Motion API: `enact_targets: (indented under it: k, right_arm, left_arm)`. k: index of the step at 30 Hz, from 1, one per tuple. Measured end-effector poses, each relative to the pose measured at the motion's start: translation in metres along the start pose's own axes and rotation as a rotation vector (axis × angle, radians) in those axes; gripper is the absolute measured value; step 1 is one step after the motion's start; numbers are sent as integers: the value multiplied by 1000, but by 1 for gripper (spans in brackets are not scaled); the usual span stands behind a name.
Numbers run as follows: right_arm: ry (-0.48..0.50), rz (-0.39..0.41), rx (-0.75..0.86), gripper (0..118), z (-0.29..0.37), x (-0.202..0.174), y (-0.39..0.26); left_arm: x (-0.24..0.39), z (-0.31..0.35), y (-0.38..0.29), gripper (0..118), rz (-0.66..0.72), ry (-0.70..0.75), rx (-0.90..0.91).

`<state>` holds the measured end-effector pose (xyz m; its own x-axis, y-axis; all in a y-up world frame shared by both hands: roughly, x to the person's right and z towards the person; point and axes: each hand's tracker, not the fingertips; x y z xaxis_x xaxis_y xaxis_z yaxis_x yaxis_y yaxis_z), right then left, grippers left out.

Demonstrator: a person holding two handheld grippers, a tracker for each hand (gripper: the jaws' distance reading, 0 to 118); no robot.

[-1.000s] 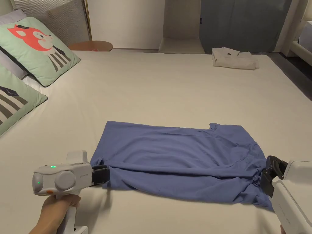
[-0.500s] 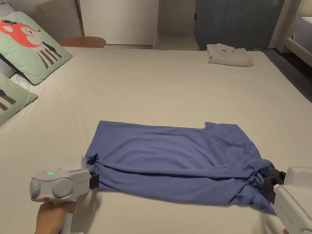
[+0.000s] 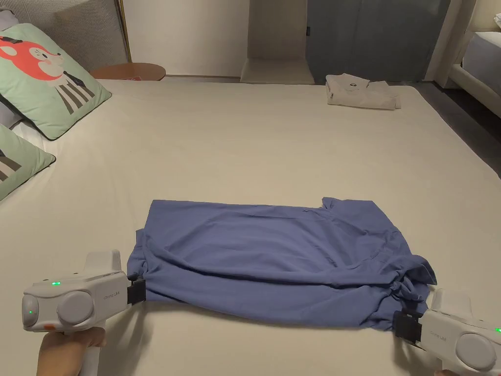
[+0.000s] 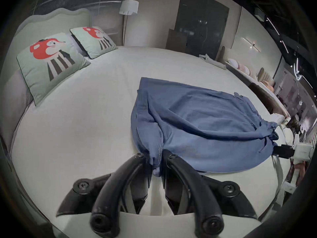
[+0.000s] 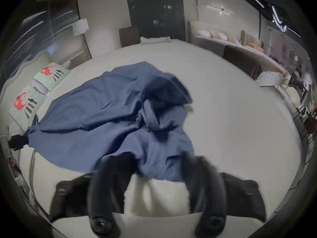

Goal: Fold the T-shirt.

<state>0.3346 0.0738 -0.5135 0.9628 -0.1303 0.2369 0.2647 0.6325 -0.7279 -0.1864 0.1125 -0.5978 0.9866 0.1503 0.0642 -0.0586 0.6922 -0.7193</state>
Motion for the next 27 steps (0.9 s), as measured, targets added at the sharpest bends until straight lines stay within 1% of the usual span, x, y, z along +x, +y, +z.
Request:
enact_targets:
  k: [1,2,4,7,8,9,12,15,18,22,25,27]
  right_arm:
    - [14,-2,4,39,4,-2,0]
    - [36,2,38,28,9,-2,-3]
    - [43,4,41,13,18,-3,-4]
    - [43,19,77,12,34,-6,-7]
    - [49,14,91,12,41,-5,-8]
    - [61,10,100,12,33,2,-6]
    - [72,9,115,12,48,5,-13]
    - [85,11,113,12,56,6,-26]
    - [83,20,100,12,64,2,-44]
    - [54,35,44,12,47,6,-63]
    - [40,22,4,12,33,6,-72]
    - [39,-10,37,12,39,4,-74]
  left_arm:
    - [-1,1,-1,8,8,0,-2]
    - [-4,1,-2,8,17,1,-2]
    - [-7,4,-5,8,39,-1,-4]
    - [-14,9,-10,8,60,5,-3]
    - [-15,12,-12,8,66,8,-1]
    - [-18,16,-16,8,76,13,1]
    - [-27,28,-29,8,100,32,-8]
    - [-37,42,-49,8,129,25,-33]
    - [-41,54,-70,8,128,33,-52]
    - [-48,47,-86,8,123,51,-88]
    - [-49,39,-88,8,137,57,-94]
    - [-51,36,-82,11,147,69,-107]
